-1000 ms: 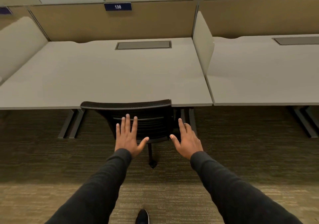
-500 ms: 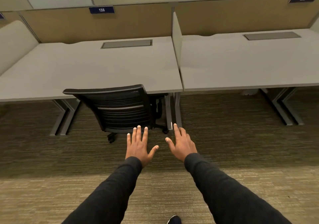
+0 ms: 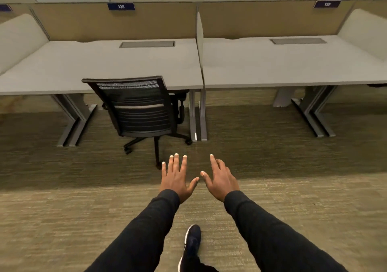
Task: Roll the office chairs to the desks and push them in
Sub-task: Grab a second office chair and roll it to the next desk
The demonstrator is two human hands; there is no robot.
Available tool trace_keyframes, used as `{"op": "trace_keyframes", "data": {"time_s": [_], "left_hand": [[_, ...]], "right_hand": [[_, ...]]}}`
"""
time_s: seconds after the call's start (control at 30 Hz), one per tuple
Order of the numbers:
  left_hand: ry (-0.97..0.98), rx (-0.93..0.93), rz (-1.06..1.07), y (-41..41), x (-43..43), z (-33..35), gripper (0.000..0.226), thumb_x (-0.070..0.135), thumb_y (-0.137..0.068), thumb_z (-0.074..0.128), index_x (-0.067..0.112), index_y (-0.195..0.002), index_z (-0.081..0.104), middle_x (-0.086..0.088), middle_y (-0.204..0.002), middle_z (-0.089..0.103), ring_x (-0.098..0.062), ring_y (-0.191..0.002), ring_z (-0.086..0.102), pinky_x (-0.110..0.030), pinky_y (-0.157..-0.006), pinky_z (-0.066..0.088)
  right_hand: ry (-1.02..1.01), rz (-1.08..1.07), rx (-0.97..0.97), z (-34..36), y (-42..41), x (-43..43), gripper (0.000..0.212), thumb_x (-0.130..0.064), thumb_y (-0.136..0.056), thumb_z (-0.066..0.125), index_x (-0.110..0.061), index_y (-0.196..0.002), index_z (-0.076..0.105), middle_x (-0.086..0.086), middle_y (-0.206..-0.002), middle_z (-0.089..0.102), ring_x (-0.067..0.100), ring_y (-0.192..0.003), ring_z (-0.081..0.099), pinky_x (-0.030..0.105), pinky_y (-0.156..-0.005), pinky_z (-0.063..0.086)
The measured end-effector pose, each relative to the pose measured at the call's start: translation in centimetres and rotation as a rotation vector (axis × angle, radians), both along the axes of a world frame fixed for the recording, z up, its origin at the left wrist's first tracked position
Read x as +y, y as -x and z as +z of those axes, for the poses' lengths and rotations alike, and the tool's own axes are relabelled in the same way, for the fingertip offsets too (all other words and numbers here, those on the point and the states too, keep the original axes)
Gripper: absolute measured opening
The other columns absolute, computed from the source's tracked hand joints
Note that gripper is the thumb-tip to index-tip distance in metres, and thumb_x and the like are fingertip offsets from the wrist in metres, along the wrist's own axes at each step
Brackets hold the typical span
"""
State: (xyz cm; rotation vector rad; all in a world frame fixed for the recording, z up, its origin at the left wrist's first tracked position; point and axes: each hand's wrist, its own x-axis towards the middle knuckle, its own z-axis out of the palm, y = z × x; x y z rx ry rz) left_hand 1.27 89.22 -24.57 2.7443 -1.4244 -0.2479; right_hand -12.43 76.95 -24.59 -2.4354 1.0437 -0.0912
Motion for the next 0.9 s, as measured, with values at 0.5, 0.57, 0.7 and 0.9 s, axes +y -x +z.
{"op": "trace_keyframes", "data": {"time_s": [0.5, 0.57, 0.7, 0.9], "left_hand": [[-0.008, 0.036, -0.05, 25.6, 0.9, 0.0, 0.094, 0.079, -0.087, 0.017, 0.021, -0.158, -0.005, -0.012, -0.167, -0.004, -0.028, -0.153, -0.009, -0.051, -0.121, -0.007], [0.013, 0.052, -0.047, 30.2, -1.0, 0.0, 0.094, 0.078, -0.088, 0.019, 0.021, -0.158, -0.003, -0.012, -0.167, -0.003, -0.028, -0.153, -0.008, -0.05, -0.12, -0.008], [0.047, 0.097, -0.06, 41.3, -5.7, -0.2, 0.092, 0.077, -0.089, 0.022, 0.021, -0.158, -0.002, -0.012, -0.167, -0.001, -0.029, -0.153, -0.006, -0.051, -0.122, -0.004], [0.034, 0.125, -0.163, 55.4, -11.4, -0.9, 0.093, 0.077, -0.089, 0.023, 0.019, -0.159, 0.001, -0.013, -0.167, 0.002, -0.03, -0.153, -0.004, -0.052, -0.121, -0.005]], "right_hand": [[-0.002, -0.067, -0.115, 2.2, 26.4, 2.3, 0.076, -0.06, -0.097, 0.04, -0.024, -0.159, 0.015, 0.004, -0.158, 0.032, 0.021, -0.14, 0.039, 0.038, -0.106, 0.042], [0.015, -0.074, -0.109, 2.3, 31.7, 1.0, 0.076, -0.06, -0.098, 0.04, -0.024, -0.159, 0.015, 0.005, -0.158, 0.032, 0.022, -0.141, 0.038, 0.038, -0.107, 0.04], [0.037, -0.092, -0.04, 2.0, 44.1, -2.7, 0.076, -0.062, -0.098, 0.04, -0.025, -0.159, 0.014, 0.005, -0.159, 0.03, 0.024, -0.141, 0.039, 0.04, -0.109, 0.042], [0.029, -0.157, 0.049, 2.4, 58.9, -7.1, 0.076, -0.06, -0.098, 0.041, -0.024, -0.16, 0.014, 0.007, -0.158, 0.031, 0.026, -0.138, 0.042, 0.04, -0.108, 0.042]]}}
